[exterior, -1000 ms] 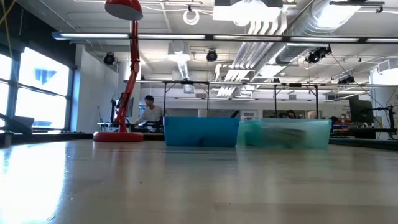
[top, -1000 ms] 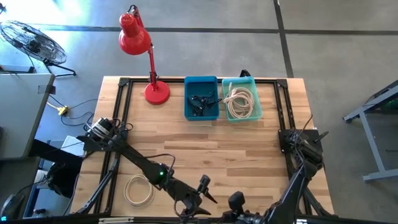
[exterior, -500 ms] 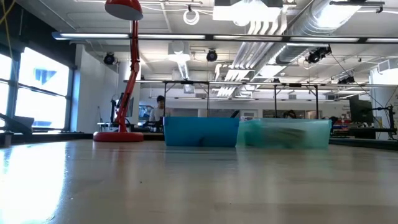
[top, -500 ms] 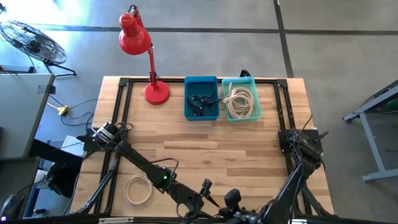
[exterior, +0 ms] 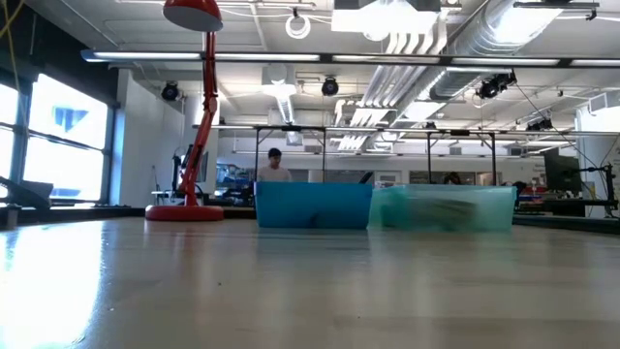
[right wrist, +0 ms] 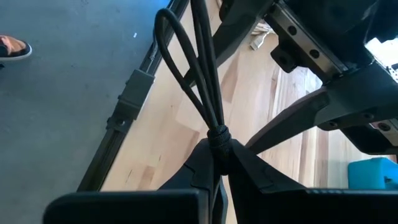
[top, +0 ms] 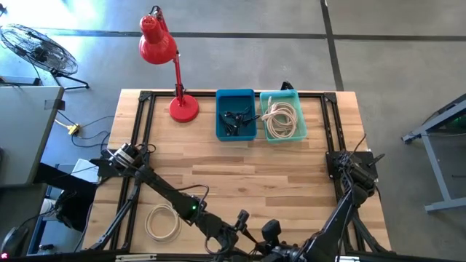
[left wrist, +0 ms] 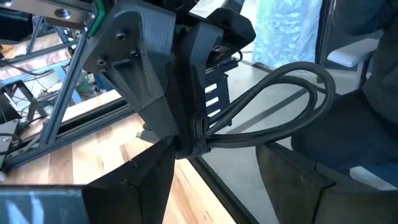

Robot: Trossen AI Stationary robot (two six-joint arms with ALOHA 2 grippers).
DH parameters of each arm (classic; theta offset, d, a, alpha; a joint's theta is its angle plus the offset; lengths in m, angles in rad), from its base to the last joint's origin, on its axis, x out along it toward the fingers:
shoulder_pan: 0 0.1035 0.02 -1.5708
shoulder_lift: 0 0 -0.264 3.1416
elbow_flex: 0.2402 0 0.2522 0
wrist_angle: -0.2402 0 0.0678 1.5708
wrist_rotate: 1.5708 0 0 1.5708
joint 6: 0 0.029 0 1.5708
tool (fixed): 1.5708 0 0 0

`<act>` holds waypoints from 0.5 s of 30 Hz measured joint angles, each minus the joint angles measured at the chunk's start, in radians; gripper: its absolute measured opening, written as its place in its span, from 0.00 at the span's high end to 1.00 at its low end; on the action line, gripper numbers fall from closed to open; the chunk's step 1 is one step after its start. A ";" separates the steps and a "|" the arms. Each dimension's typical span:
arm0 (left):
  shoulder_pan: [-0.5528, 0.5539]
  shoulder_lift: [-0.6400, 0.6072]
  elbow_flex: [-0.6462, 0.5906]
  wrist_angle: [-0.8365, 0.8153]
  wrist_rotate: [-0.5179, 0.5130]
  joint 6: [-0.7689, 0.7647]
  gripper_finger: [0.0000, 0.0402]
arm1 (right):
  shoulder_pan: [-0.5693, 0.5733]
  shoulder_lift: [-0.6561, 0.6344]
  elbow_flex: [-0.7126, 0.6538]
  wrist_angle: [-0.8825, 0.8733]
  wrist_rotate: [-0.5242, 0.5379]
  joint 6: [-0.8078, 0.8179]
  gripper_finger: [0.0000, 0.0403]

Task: Pick & Place USB Port
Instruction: Put the black USB cable into the blue bin

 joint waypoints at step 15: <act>0.002 0.001 0.000 0.041 0.074 0.043 0.45 | -0.017 -0.001 0.001 0.017 0.000 -0.027 0.95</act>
